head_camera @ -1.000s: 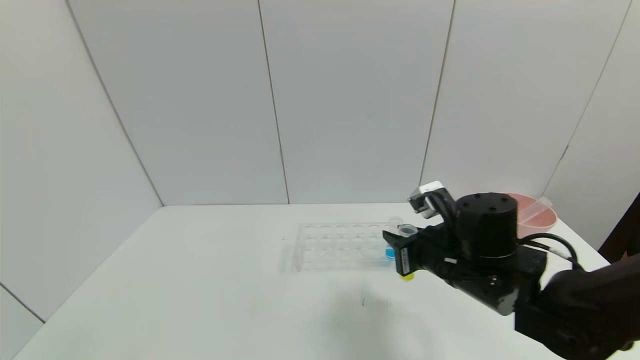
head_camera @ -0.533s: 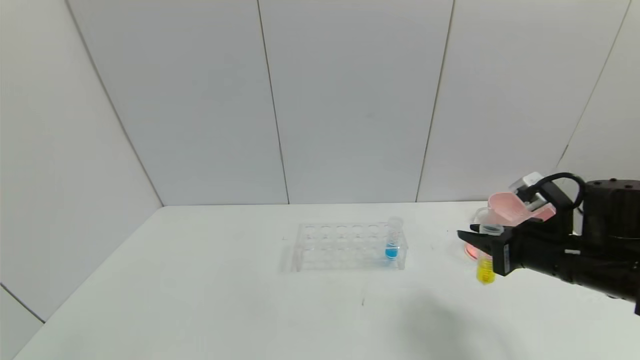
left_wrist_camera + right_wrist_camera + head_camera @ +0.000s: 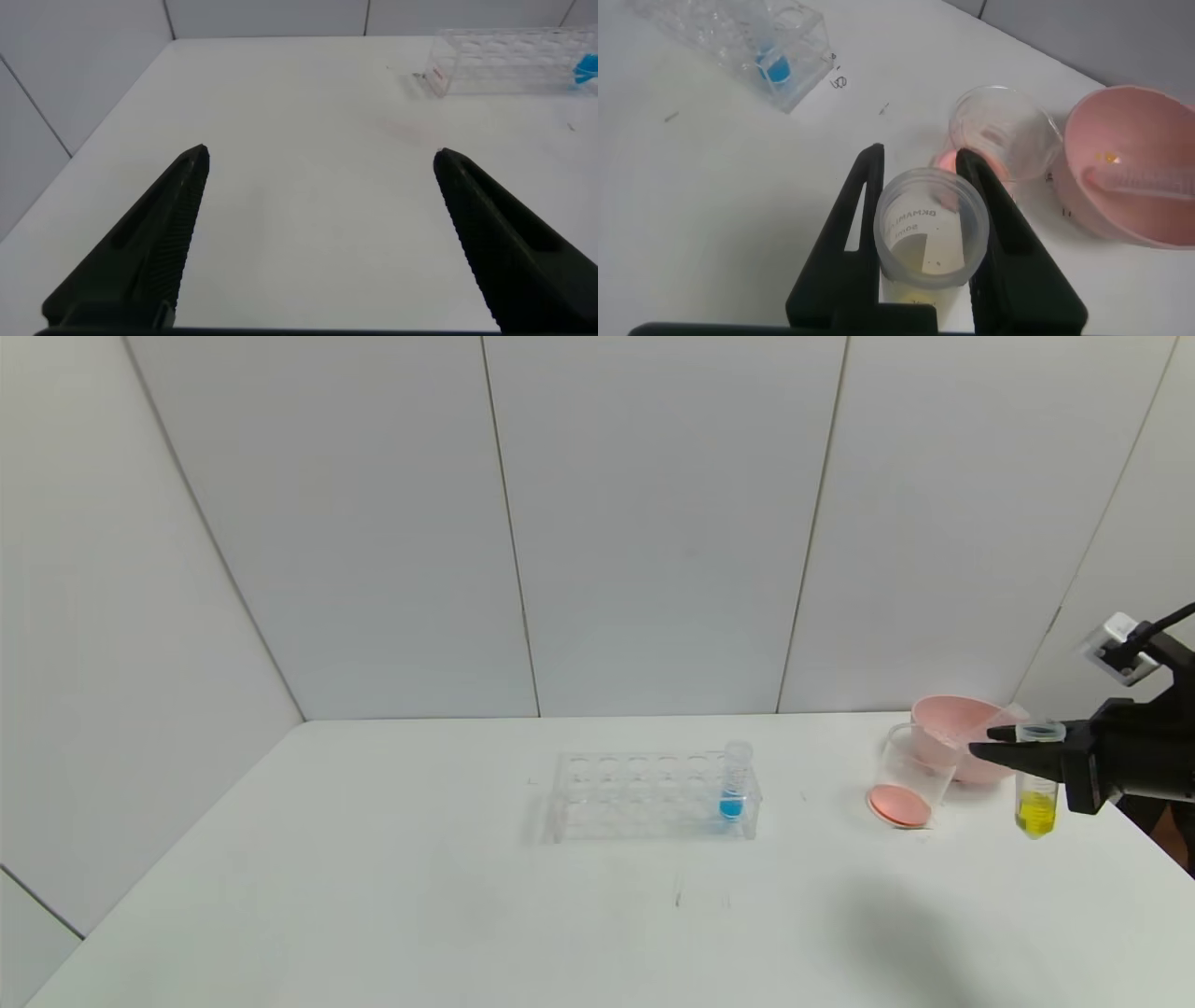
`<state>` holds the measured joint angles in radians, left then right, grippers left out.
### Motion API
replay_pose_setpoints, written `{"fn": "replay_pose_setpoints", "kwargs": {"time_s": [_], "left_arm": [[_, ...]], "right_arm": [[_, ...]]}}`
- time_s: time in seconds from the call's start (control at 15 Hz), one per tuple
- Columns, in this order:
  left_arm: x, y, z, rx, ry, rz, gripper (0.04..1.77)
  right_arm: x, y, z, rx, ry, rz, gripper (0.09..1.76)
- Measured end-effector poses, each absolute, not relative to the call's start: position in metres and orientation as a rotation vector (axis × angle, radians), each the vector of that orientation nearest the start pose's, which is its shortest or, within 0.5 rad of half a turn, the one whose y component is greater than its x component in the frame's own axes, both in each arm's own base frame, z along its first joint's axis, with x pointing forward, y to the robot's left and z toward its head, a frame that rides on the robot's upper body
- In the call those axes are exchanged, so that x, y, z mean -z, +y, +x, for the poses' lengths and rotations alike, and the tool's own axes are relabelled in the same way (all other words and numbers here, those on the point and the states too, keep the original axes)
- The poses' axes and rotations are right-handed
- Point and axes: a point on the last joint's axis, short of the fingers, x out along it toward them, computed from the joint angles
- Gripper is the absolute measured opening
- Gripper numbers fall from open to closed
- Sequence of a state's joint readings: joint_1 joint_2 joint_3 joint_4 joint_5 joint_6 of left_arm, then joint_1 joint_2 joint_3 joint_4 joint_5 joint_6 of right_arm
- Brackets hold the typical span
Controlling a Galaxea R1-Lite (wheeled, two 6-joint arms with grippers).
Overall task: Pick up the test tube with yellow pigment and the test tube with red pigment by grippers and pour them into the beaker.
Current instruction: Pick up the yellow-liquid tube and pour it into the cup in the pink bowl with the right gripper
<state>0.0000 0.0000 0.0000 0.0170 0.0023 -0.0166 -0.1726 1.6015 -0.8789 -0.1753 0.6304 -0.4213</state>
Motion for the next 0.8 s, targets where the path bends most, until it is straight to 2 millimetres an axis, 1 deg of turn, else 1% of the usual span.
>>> {"fn": "replay_pose_setpoints", "kwargs": {"time_s": [0.13, 0.33, 0.53, 0.67, 0.8], "left_arm": [[-0.074, 0.000, -0.023, -0.003, 0.017, -0.016, 1.72], [-0.074, 0.000, -0.023, -0.003, 0.017, -0.017, 1.72], [-0.074, 0.000, -0.023, -0.003, 0.017, -0.017, 1.72], [-0.074, 0.000, -0.023, -0.003, 0.017, -0.016, 1.72], [-0.074, 0.000, -0.023, -0.003, 0.017, -0.017, 1.72]], "right_arm": [[-0.195, -0.050, 0.280, -0.555, 0.430, -0.261, 0.59], [-0.200, -0.066, 0.301, -0.571, 0.430, -0.380, 0.59], [-0.195, -0.075, 0.326, -0.594, 0.415, -0.472, 0.59], [-0.191, -0.077, 0.339, -0.626, 0.446, -0.488, 0.59], [-0.190, -0.078, 0.349, -0.661, 0.485, -0.495, 0.59]]}}
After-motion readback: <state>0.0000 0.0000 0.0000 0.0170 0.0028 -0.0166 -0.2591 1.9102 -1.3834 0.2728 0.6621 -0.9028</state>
